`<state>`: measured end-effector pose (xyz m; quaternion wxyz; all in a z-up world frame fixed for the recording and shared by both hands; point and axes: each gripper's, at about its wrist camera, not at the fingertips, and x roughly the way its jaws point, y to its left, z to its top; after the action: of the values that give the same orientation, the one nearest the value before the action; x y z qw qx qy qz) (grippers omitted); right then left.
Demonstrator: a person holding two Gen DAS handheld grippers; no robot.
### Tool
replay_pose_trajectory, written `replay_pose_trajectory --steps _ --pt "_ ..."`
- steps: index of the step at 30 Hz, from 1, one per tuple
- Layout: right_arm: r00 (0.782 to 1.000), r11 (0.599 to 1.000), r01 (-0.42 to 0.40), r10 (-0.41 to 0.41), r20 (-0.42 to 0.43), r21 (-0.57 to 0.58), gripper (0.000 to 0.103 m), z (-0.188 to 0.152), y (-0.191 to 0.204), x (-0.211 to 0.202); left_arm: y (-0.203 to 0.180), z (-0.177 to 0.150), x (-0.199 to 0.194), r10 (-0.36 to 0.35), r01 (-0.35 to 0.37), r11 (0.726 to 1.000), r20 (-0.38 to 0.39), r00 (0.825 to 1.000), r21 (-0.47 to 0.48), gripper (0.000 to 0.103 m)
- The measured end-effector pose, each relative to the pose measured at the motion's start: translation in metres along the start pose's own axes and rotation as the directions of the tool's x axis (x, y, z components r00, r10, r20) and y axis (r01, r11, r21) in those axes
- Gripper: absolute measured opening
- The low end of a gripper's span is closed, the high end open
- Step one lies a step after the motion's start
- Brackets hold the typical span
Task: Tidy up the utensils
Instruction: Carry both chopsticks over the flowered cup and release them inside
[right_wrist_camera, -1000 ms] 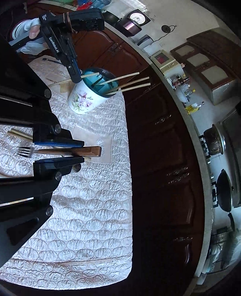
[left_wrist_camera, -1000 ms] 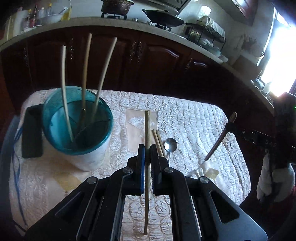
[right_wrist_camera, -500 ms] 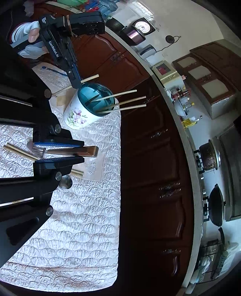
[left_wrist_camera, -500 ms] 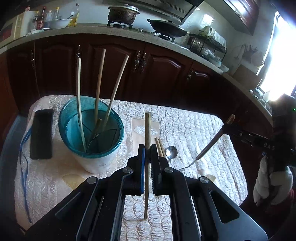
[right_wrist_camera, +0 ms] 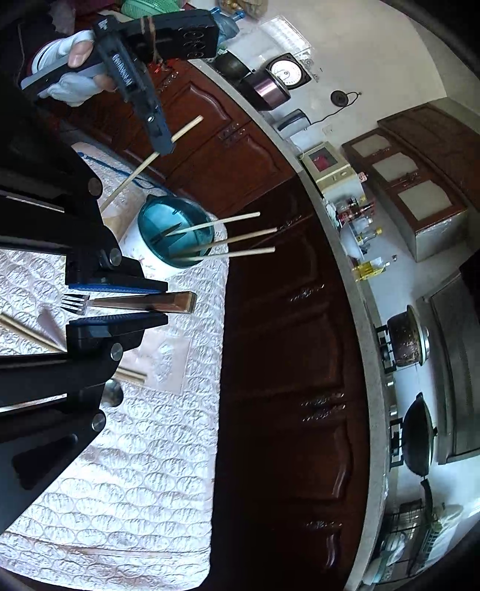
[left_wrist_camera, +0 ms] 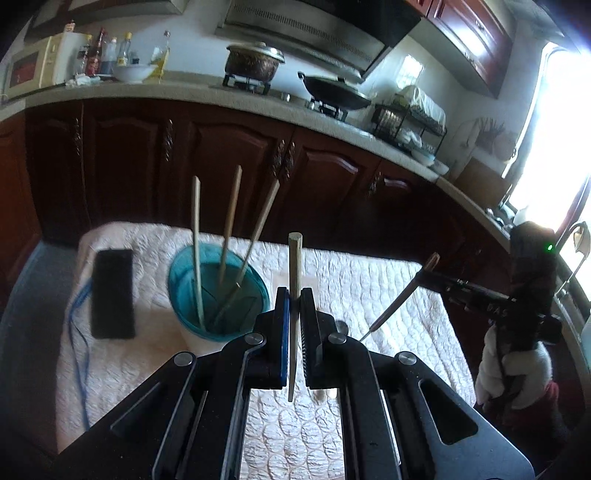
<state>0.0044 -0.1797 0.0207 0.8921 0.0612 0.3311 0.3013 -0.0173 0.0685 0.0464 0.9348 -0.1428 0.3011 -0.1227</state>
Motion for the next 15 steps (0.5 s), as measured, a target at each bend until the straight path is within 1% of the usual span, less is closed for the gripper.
replay_pose_trajectory --steps 4,9,15 --pt "1.000 1.000 -0.021 0.021 0.018 -0.016 0.009 0.011 0.011 -0.002 0.007 0.020 -0.020 0.017 -0.017 1.000 0.056 0.998 -0.002 0.004" --pt "0.998 0.998 -0.048 0.050 0.046 -0.042 0.009 0.030 0.029 -0.004 0.017 0.047 -0.038 0.065 -0.065 0.998 0.127 0.990 0.001 0.004" --pt "0.992 0.996 -0.078 0.083 0.094 -0.049 0.009 0.056 0.045 -0.005 0.031 0.071 -0.037 0.138 -0.140 0.990 0.177 0.974 -0.001 0.004"
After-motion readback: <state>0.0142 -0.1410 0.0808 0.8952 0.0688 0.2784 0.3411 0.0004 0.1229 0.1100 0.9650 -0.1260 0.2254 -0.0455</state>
